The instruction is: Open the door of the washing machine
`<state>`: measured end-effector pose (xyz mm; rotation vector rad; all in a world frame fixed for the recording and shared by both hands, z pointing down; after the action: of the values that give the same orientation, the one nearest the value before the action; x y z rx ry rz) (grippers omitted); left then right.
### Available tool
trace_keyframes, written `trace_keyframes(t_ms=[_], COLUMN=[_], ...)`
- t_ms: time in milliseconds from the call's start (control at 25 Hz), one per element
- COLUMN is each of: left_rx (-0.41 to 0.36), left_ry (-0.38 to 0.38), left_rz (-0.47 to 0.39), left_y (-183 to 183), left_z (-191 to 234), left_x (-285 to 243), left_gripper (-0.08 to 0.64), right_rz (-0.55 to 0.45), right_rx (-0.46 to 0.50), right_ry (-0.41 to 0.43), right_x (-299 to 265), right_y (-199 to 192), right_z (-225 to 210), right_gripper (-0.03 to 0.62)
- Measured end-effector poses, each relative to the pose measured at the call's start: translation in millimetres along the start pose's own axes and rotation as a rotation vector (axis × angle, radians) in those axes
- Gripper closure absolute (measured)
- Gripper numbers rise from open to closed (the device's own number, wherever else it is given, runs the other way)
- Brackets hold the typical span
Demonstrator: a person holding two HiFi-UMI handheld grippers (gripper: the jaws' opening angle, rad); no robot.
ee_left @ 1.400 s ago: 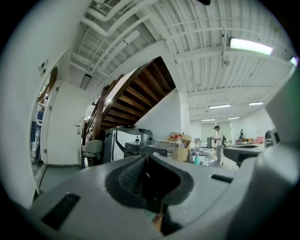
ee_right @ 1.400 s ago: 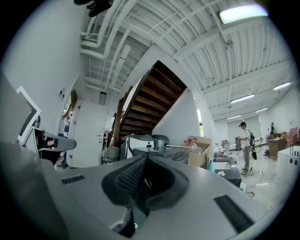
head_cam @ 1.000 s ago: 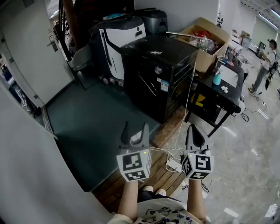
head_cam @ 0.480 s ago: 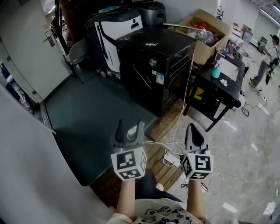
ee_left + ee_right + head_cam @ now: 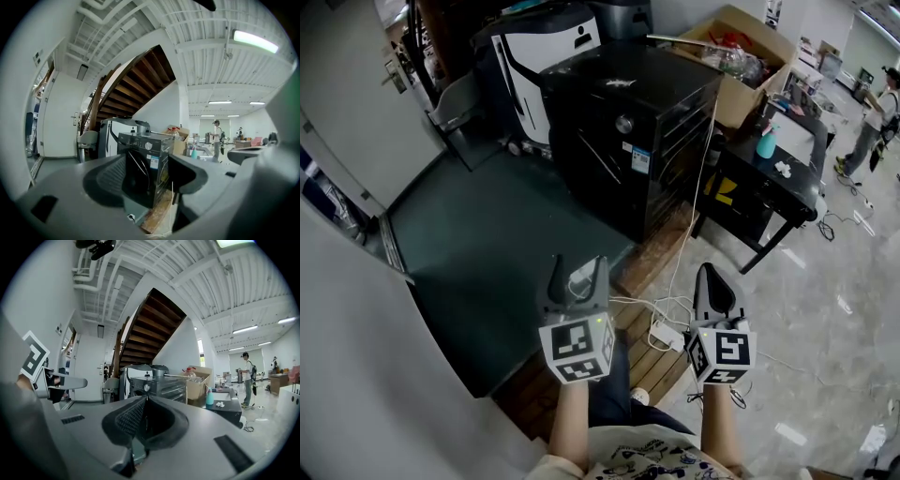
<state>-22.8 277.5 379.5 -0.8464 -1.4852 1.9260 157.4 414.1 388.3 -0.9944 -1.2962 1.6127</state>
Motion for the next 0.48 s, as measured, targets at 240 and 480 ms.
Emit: trace_keyframes(t_ms=[240,480], left_rx=[-0.001,0.004], left_ry=[-0.021,-0.031], left_rz=[0.024,0.065], left_y=[-5,-4], left_z=[10,35], left_x=[-51,-115], left_gripper=[0.293,0.293], right_rz=[0.011,0.034], right_rx=[-0.001,0.000], right_ry=[-0.003,-0.005], right_x=[-52,-115], right_y=[-2,-2], right_z=[-2,5], right_gripper=[0.572,0.572])
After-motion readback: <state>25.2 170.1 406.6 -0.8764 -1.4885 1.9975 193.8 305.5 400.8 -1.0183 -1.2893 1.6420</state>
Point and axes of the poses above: the fingertips, and each gripper's own axes: x backward along the fingers, z to its left, y out of its top, the point moved 2 cm from there along x, backward along the fingers, and after that the axes turned 9 degrees about x, right-handed, at the moved point
